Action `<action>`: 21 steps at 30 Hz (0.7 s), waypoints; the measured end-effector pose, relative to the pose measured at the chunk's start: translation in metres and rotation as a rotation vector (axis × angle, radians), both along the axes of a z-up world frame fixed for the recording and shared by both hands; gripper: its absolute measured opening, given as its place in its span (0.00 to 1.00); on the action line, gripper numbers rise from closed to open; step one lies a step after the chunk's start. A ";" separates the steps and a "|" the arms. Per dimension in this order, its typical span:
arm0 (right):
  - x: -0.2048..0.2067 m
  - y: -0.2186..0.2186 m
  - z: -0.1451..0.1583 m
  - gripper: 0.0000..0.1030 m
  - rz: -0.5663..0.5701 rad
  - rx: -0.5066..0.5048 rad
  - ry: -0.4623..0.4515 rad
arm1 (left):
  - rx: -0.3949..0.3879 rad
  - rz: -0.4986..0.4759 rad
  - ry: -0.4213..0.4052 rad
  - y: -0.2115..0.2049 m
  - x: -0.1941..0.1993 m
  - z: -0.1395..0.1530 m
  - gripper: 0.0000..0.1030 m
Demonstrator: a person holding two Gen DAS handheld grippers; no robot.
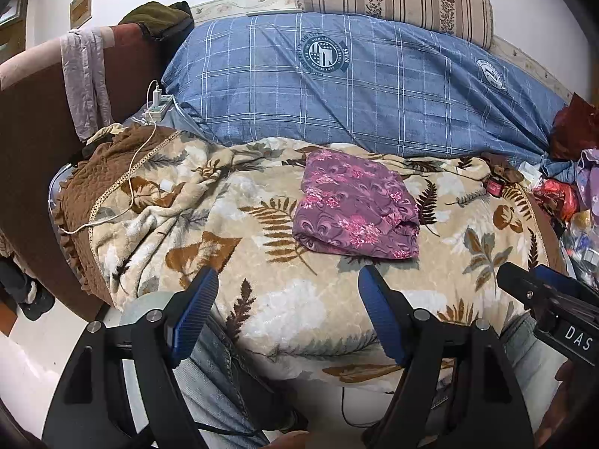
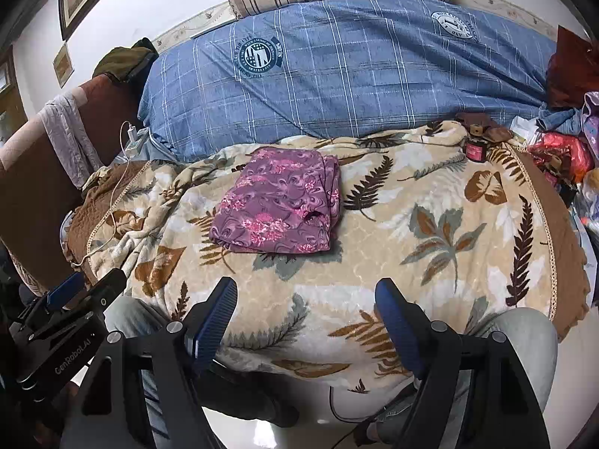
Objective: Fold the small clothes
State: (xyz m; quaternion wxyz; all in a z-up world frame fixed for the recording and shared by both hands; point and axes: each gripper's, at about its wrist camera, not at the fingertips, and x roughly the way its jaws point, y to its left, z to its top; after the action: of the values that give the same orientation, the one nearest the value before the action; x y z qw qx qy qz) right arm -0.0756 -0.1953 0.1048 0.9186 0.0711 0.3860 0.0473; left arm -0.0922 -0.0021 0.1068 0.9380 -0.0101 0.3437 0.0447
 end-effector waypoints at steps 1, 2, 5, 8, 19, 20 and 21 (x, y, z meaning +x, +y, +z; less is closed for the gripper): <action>0.000 -0.001 0.000 0.76 0.000 0.003 0.001 | 0.003 -0.001 0.001 -0.001 0.000 0.000 0.75; -0.001 -0.001 -0.001 0.76 -0.002 0.005 0.000 | 0.003 -0.002 0.000 -0.001 0.000 0.000 0.75; -0.002 -0.001 -0.001 0.76 -0.002 0.005 -0.002 | 0.006 -0.003 0.003 -0.003 0.000 0.000 0.75; -0.001 -0.003 -0.002 0.76 -0.001 0.007 -0.001 | 0.011 -0.009 0.010 -0.003 0.002 -0.001 0.75; 0.000 -0.002 -0.006 0.76 0.007 0.015 0.012 | 0.012 -0.006 0.027 -0.001 0.005 -0.006 0.75; 0.001 -0.001 -0.007 0.76 0.007 0.011 0.012 | 0.013 -0.009 0.030 -0.001 0.005 -0.007 0.75; 0.001 -0.001 -0.007 0.76 0.006 0.006 0.011 | 0.014 -0.009 0.032 -0.001 0.006 -0.007 0.75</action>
State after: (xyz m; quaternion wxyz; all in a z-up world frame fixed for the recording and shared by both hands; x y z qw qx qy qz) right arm -0.0748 -0.1960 0.0976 0.9161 0.0730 0.3910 0.0508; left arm -0.0866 -0.0030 0.0993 0.9325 -0.0012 0.3586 0.0428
